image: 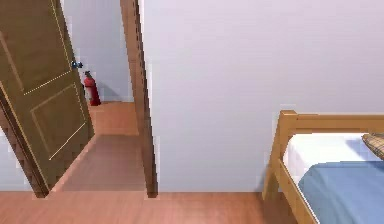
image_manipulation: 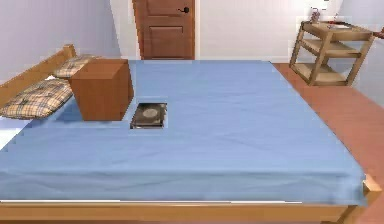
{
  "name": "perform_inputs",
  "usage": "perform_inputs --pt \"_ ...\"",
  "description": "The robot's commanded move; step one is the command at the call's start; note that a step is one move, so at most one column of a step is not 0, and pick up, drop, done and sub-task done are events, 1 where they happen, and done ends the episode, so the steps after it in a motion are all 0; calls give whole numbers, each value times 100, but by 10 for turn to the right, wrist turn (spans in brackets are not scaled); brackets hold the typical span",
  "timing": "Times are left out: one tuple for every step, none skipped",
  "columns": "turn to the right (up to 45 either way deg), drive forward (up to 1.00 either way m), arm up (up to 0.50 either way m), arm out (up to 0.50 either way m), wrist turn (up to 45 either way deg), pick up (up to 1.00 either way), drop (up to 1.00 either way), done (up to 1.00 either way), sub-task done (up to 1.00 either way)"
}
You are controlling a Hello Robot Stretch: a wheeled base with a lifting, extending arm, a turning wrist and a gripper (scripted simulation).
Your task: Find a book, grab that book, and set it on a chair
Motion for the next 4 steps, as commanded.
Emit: perform_inputs --pt "360 0 0 0 0 0 0 0 0" --pt "0 15 0 0 0 0 0 0 0" --pt "-360 0 0 0 0 0 0 0 0" --pt "450 0 0 0 0 0 0 0 0"
